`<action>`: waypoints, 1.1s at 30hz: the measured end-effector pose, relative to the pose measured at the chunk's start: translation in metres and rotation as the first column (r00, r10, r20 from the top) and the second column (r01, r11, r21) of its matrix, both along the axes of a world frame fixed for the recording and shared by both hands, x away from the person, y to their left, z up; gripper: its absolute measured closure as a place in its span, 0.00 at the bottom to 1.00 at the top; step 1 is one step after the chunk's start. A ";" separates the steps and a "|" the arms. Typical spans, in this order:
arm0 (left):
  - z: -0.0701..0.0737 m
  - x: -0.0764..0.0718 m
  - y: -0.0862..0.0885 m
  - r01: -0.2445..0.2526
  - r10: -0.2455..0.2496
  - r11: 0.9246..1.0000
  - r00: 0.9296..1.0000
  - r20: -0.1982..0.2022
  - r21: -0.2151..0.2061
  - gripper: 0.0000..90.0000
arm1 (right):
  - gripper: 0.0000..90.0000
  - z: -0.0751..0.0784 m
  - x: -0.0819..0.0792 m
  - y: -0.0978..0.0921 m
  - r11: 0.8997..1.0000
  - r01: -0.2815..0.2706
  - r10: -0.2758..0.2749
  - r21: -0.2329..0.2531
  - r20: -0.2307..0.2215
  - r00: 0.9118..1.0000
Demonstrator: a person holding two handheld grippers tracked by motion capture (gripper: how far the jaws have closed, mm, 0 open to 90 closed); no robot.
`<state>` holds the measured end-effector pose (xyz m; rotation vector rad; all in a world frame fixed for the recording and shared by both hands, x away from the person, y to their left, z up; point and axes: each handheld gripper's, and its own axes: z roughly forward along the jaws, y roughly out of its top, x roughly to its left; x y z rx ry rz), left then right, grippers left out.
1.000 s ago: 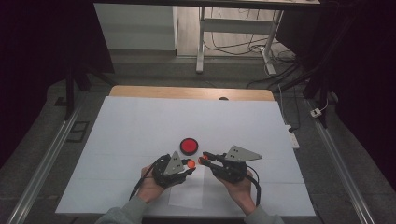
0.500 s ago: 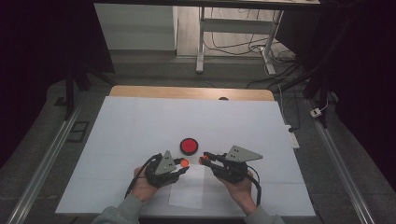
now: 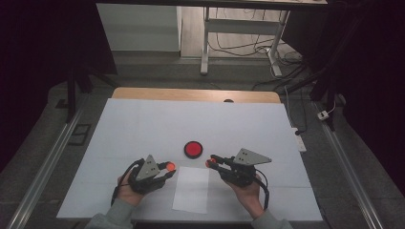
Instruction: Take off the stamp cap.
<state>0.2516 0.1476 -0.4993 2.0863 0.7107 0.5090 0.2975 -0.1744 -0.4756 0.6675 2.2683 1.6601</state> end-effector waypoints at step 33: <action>-0.012 -0.021 0.073 -0.112 0.109 0.993 0.993 -0.052 -0.046 0.72 | 0.80 -0.003 0.013 -0.007 1.000 0.018 -0.018 -0.019 -0.008 1.000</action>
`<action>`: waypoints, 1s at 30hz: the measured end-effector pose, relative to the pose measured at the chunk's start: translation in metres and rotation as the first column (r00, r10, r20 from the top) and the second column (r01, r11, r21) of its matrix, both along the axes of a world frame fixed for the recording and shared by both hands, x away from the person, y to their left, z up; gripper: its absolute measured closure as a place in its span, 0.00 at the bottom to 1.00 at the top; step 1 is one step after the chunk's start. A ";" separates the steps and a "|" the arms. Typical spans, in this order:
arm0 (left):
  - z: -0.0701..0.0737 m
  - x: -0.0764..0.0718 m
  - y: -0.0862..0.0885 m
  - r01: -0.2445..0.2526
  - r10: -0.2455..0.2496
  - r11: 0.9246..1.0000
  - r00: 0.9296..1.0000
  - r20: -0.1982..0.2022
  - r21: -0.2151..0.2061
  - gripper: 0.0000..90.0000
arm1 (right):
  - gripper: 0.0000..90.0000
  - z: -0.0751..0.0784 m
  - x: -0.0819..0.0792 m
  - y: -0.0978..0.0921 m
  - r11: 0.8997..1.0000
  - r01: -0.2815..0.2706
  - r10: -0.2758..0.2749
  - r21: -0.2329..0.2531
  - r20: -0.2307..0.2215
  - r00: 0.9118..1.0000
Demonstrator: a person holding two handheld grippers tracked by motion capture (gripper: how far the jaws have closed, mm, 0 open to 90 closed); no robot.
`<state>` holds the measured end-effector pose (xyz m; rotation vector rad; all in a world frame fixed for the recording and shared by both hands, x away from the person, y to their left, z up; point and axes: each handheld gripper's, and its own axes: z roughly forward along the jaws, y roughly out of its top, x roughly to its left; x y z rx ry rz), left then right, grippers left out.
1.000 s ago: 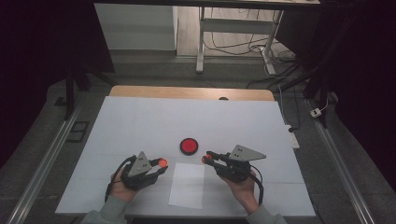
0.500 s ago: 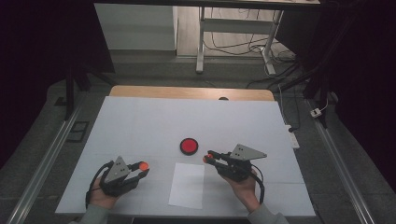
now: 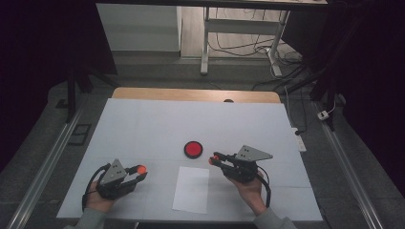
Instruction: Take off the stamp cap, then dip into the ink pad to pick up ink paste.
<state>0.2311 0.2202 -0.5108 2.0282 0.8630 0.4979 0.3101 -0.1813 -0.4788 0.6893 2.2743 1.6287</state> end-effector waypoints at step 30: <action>0.001 -0.002 -0.002 -0.004 0.004 1.000 1.000 0.001 0.006 0.72 | 0.80 0.010 0.012 0.013 1.000 -0.003 0.003 0.003 0.001 1.000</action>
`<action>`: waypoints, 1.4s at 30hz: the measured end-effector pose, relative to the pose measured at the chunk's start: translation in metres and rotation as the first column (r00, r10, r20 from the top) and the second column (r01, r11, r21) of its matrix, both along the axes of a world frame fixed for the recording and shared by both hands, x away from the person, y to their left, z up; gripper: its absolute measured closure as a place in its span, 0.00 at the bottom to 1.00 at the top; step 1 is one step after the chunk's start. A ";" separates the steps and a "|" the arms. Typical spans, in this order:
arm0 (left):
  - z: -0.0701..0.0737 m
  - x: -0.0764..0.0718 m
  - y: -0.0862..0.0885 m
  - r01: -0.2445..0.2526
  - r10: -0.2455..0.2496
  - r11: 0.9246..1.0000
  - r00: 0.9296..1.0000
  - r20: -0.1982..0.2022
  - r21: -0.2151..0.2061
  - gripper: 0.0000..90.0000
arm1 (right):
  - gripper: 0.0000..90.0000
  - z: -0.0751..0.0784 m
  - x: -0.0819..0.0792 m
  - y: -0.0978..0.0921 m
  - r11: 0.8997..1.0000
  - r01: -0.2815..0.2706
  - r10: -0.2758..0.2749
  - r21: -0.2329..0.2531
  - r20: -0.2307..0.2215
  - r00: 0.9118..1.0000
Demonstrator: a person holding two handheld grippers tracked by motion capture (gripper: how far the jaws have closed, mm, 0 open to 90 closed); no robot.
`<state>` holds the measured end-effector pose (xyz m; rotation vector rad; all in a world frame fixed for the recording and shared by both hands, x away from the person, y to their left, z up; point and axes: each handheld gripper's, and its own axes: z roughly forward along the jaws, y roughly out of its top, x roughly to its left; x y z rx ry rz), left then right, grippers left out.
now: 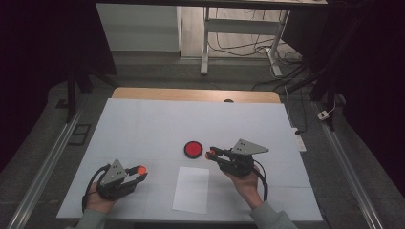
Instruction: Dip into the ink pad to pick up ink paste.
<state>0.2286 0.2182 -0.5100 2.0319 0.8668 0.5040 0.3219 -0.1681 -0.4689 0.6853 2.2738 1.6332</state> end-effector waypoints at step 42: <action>-0.001 0.001 0.000 0.007 -0.007 1.000 1.000 -0.015 -0.002 0.72 | 0.80 -0.026 0.051 0.043 0.996 0.027 -0.033 -0.081 -0.074 0.997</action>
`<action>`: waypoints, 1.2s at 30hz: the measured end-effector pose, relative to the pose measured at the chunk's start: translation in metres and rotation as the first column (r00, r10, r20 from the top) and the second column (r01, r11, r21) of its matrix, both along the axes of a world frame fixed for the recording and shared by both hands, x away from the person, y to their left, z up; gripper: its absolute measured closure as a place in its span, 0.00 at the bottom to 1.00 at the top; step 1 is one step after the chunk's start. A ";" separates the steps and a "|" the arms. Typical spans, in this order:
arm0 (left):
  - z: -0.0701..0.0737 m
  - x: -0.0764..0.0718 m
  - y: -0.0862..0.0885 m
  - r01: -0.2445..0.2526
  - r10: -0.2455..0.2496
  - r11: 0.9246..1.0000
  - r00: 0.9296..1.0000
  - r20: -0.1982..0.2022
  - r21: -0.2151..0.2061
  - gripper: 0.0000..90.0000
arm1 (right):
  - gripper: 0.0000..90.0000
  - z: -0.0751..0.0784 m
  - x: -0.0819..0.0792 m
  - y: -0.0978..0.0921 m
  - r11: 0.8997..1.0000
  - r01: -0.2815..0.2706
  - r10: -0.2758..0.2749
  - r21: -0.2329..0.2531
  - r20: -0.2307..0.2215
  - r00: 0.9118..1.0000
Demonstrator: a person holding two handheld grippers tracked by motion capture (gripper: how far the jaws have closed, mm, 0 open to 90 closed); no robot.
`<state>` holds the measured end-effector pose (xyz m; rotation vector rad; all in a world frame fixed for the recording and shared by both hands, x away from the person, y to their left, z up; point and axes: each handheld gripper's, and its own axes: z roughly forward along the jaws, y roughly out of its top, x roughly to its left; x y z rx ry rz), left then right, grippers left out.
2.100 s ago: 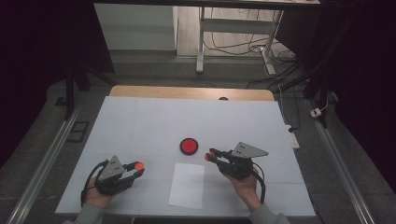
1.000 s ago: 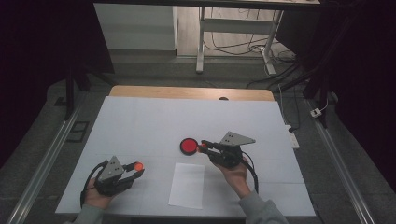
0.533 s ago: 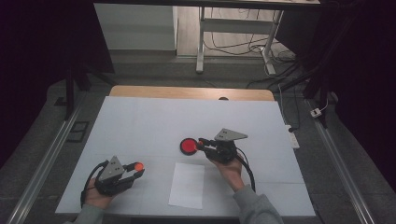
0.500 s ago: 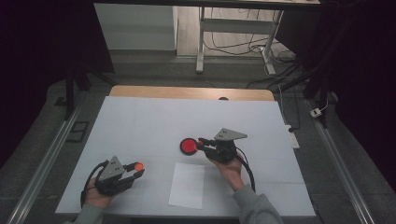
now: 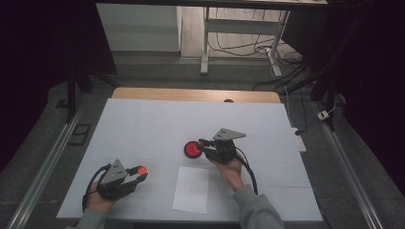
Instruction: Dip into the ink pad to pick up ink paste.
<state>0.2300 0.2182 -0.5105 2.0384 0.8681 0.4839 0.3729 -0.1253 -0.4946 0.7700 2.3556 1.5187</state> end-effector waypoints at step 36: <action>-0.001 0.001 0.000 0.009 -0.009 1.000 1.000 -0.006 0.001 0.72 | 0.80 -0.022 0.024 0.019 0.995 0.023 -0.027 -0.102 -0.035 0.999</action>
